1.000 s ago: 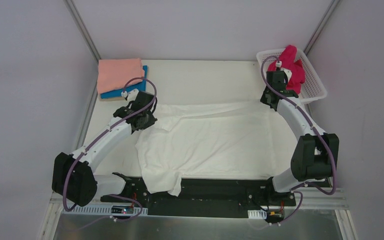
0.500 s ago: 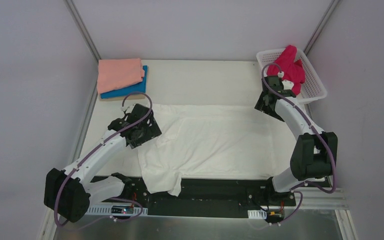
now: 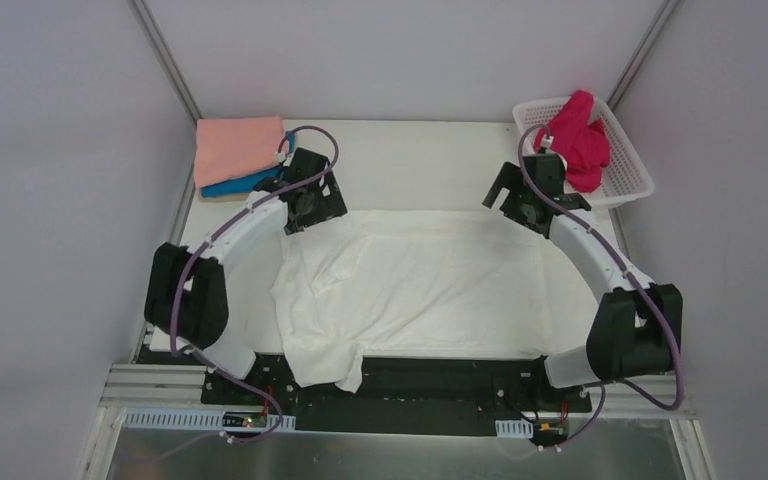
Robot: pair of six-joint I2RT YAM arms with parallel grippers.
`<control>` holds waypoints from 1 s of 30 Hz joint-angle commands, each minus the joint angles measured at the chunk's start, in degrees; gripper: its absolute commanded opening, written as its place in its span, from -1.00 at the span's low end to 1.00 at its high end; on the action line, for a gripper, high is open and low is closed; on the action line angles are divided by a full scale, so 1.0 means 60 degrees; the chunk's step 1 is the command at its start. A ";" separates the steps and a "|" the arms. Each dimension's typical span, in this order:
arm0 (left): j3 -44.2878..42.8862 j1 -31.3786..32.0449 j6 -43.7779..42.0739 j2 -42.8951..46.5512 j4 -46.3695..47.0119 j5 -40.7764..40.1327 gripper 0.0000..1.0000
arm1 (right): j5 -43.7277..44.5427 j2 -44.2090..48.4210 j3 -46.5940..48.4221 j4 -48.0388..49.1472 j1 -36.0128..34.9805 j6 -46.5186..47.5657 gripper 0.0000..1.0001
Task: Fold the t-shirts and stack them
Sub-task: Fold the flattened tshirt in 1/3 of the way
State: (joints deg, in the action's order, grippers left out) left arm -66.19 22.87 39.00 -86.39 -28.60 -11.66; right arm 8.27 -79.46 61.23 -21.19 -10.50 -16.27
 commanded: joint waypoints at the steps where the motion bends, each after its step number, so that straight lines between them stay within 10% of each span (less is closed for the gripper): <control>1: -0.1347 -0.0731 -0.0801 -0.1882 0.0831 0.0900 0.98 | -0.0718 -0.1461 0.0694 0.1228 0.0012 0.0294 0.99; 30: -0.3623 -0.2633 -0.0946 -0.6106 0.1500 0.1403 0.98 | -0.0720 -0.6856 0.4820 -0.0654 0.1016 -0.0034 0.98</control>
State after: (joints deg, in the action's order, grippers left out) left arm -86.50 8.19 33.78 -118.56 -18.68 -4.29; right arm 3.81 -118.26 87.05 -22.70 -6.24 -15.29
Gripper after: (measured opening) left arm 0.990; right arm 0.991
